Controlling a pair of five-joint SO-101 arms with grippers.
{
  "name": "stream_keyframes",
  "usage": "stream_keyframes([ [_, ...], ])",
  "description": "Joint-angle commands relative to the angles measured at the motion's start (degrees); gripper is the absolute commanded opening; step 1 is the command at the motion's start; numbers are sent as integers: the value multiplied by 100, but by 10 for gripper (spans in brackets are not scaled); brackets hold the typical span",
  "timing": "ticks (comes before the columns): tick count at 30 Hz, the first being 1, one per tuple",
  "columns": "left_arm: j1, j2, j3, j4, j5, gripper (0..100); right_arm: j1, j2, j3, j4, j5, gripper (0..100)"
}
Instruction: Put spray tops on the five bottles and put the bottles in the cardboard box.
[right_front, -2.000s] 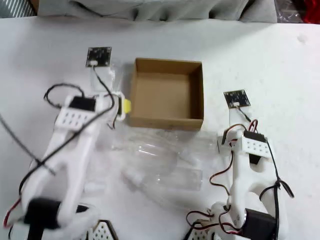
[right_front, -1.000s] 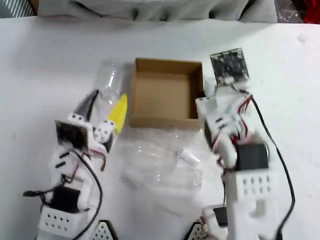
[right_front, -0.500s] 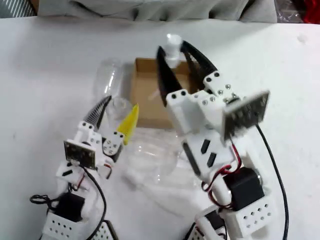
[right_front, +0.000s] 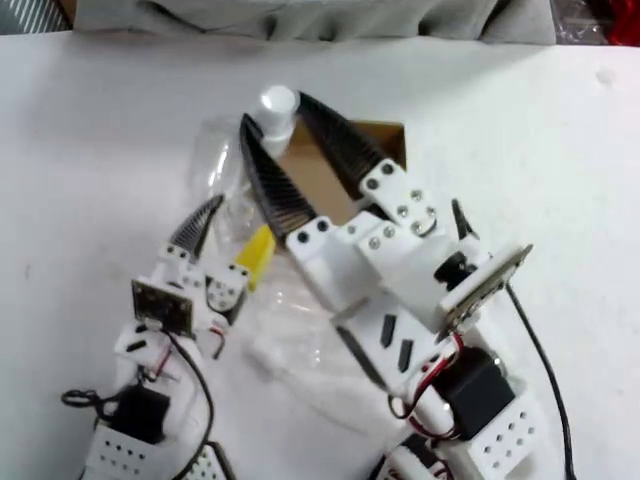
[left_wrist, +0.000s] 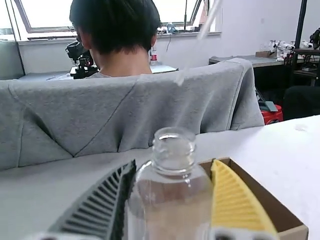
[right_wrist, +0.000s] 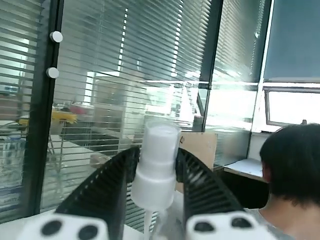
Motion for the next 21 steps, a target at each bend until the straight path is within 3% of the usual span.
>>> stream_keyframes([
  [1,22,-101,-79,-132,-62,21,-84,-31,0,-92,448,15],
  [21,48,-101,-105,-149,-62,21,-84,295,712,-673,440,15],
])
